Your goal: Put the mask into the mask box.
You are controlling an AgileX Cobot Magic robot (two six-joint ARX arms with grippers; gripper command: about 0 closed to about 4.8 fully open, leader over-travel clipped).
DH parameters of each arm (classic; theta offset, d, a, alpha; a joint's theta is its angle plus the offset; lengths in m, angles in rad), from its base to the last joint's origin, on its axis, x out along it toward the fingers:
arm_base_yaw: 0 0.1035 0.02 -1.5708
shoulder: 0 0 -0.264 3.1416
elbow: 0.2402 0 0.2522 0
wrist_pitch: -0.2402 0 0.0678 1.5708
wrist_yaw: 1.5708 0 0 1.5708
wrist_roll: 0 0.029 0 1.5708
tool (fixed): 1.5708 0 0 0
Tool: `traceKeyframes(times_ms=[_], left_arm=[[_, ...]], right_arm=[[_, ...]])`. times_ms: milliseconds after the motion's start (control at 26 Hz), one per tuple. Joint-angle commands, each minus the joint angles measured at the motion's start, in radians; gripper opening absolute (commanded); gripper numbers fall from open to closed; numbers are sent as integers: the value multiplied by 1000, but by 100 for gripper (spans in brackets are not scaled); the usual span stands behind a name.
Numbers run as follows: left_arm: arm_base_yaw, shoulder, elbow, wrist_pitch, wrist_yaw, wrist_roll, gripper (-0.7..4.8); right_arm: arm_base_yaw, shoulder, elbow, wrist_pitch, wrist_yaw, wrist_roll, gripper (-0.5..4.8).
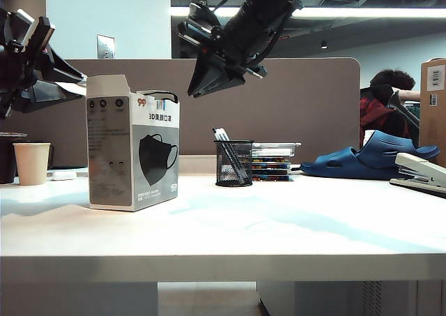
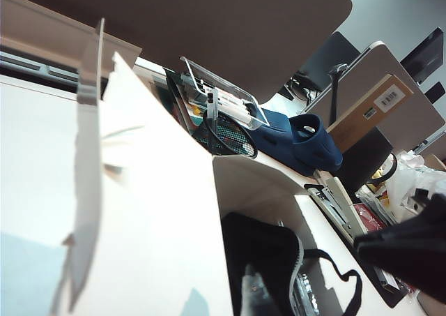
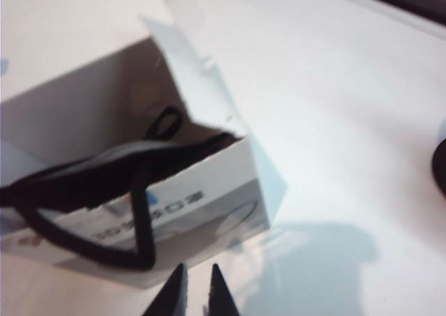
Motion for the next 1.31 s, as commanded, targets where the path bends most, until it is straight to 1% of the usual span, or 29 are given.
traceKeyframes(times_ms=[38, 115, 231, 385, 500, 616, 693, 770, 808, 885, 1039, 1078, 1309], left_arm=[[0, -2, 3, 6, 7, 4, 161], [0, -3, 3, 6, 7, 4, 161], [0, -3, 3, 7, 7, 4, 161], [0, -3, 3, 6, 8, 4, 161], [0, -3, 3, 6, 11, 4, 161], [0, -3, 3, 6, 11, 4, 160], [0, -2, 3, 6, 11, 4, 161], [0, -3, 3, 6, 10, 5, 161], [0, -2, 3, 6, 11, 5, 161], [0, -2, 2, 6, 11, 5, 161], [0, -2, 2, 5, 11, 5, 161], [0, -2, 2, 5, 11, 6, 161], [0, -2, 2, 5, 31, 8, 161]], right_arm=[[1, -5, 2, -33, -49, -2, 44], [2, -5, 2, -46, -74, -2, 44], [2, 10, 2, -46, -159, -2, 44], [6, 31, 2, -42, -167, -1, 45], [18, 54, 2, 30, -167, 0, 44], [18, 75, 2, 118, -169, 53, 44], [18, 77, 2, 148, -164, 53, 44], [18, 76, 3, 196, -202, 52, 45], [18, 76, 3, 245, -241, 53, 45], [23, 76, 3, 314, -251, 53, 45], [44, 76, 2, 332, -276, 50, 48], [50, 76, 2, 329, -267, 41, 57], [38, 60, 3, 344, -179, 34, 57]])
